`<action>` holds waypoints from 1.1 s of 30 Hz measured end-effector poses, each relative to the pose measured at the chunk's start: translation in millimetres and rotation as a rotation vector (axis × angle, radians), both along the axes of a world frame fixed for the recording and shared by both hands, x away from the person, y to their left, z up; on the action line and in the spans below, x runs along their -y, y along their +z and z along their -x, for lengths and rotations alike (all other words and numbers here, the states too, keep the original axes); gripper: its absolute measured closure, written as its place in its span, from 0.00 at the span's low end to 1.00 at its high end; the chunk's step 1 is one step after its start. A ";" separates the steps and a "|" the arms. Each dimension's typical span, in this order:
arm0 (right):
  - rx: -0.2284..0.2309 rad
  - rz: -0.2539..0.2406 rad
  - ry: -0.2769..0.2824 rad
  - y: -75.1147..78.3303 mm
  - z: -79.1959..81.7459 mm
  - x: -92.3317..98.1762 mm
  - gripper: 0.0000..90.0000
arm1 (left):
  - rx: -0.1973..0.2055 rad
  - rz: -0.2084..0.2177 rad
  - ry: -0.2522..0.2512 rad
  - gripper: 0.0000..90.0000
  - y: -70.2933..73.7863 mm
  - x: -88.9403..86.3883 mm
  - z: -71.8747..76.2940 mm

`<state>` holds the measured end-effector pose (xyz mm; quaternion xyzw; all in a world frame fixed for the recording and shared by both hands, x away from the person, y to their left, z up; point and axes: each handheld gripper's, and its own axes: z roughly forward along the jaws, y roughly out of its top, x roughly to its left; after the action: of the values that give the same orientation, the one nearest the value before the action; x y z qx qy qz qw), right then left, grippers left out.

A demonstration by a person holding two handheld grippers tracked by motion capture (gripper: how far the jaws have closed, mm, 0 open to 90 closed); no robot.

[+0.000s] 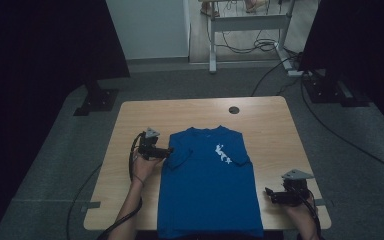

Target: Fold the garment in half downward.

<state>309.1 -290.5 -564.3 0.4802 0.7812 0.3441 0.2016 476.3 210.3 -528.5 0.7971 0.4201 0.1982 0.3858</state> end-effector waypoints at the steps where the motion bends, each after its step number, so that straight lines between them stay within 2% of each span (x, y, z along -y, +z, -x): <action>1: 0.000 0.000 0.000 0.0 0.0 0.0 0.05 | 0.000 -0.002 0.000 0.06 -0.8 0.2 -2.0; 7: 0.000 0.000 0.000 0.0 0.0 0.0 0.05 | -0.004 0.011 0.002 0.06 -5.7 1.2 -15.4; 15: 0.000 0.000 0.000 0.0 0.0 0.0 0.05 | 0.001 0.006 0.011 0.06 -8.2 1.8 -31.7; 24: 0.000 0.000 0.000 0.0 0.0 0.0 0.05 | 0.001 -0.016 0.029 0.06 -14.3 2.9 -47.3; 33: -0.001 0.001 0.000 0.1 0.0 0.0 0.05 | -0.012 -0.041 0.048 0.06 -20.7 0.5 -56.9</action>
<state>309.1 -290.5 -564.1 0.4802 0.7815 0.3437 0.2015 533.2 209.8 -549.2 0.7957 0.4373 0.2112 0.3619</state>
